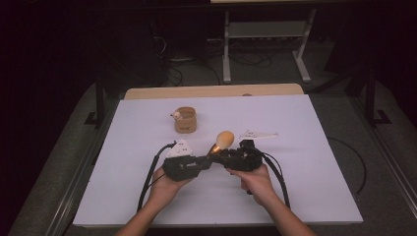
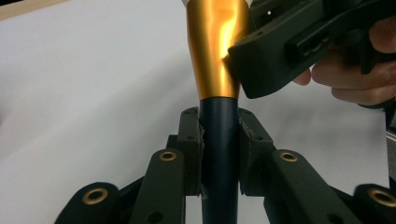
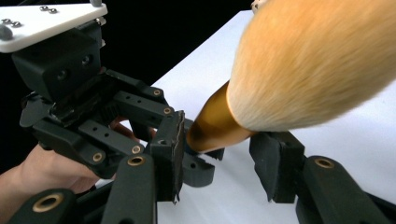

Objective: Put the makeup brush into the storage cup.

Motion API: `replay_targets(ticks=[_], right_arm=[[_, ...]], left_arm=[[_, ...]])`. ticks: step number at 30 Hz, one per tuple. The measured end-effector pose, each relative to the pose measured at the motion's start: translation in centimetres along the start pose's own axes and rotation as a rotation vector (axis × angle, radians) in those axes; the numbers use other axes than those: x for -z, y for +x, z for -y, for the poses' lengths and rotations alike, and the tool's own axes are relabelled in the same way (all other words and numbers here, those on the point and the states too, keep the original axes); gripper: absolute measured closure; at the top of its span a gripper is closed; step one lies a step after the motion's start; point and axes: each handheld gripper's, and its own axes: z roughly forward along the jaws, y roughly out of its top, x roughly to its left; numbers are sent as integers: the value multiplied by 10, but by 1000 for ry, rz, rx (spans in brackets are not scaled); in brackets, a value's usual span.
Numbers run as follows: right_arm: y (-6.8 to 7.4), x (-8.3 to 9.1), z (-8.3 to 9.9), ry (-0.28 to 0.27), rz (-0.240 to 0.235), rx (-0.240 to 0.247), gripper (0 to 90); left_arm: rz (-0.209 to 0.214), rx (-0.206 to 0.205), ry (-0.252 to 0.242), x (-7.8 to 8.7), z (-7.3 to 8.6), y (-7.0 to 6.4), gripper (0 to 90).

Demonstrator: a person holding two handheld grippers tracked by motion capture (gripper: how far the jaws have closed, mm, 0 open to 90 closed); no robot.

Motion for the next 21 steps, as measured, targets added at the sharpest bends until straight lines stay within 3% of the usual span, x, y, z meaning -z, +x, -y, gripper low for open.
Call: replay_targets(ticks=[21], right_arm=[[1, -2, -2, -38, 0, -4, 600]], left_arm=[[23, -2, -5, -6, 0, -6, 738]])
